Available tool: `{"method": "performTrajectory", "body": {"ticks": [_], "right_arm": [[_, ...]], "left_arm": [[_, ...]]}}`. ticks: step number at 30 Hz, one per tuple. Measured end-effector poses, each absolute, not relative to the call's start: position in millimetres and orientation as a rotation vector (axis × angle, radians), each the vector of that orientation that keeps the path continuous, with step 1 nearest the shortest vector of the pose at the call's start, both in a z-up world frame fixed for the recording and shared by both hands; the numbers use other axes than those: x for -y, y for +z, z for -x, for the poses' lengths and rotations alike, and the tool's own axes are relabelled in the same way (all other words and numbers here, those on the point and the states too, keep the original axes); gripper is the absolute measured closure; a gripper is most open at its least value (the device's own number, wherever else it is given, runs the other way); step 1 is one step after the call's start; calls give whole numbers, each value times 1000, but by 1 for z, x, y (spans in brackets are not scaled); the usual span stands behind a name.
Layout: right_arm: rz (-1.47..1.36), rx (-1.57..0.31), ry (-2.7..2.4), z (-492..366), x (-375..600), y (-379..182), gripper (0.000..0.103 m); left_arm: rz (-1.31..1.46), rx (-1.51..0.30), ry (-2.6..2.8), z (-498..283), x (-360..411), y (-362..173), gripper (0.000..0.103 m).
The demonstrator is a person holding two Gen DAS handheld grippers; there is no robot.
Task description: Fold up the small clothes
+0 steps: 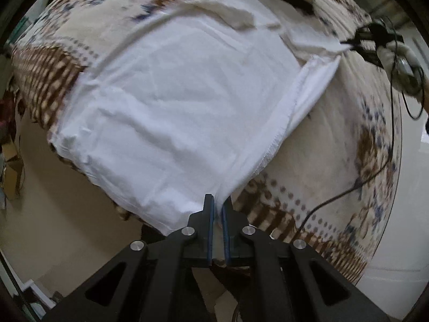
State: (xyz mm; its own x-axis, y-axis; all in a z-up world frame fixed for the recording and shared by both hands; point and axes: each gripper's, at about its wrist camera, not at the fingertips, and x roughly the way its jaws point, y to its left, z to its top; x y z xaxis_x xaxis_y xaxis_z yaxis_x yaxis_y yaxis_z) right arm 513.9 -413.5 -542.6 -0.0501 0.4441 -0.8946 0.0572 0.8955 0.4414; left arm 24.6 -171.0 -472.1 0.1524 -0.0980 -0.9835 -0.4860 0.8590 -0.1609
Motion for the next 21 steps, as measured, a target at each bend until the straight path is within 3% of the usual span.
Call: {"method": "performTrajectory", "body": {"ticks": [10, 21], "right_arm": [[-146, -1541, 395, -518, 251, -460, 99], [134, -1519, 324, -524, 52, -497, 99]], "left_arm": [[634, -1328, 347, -9, 58, -467, 99], [708, -1361, 306, 2, -62, -515, 99]]}}
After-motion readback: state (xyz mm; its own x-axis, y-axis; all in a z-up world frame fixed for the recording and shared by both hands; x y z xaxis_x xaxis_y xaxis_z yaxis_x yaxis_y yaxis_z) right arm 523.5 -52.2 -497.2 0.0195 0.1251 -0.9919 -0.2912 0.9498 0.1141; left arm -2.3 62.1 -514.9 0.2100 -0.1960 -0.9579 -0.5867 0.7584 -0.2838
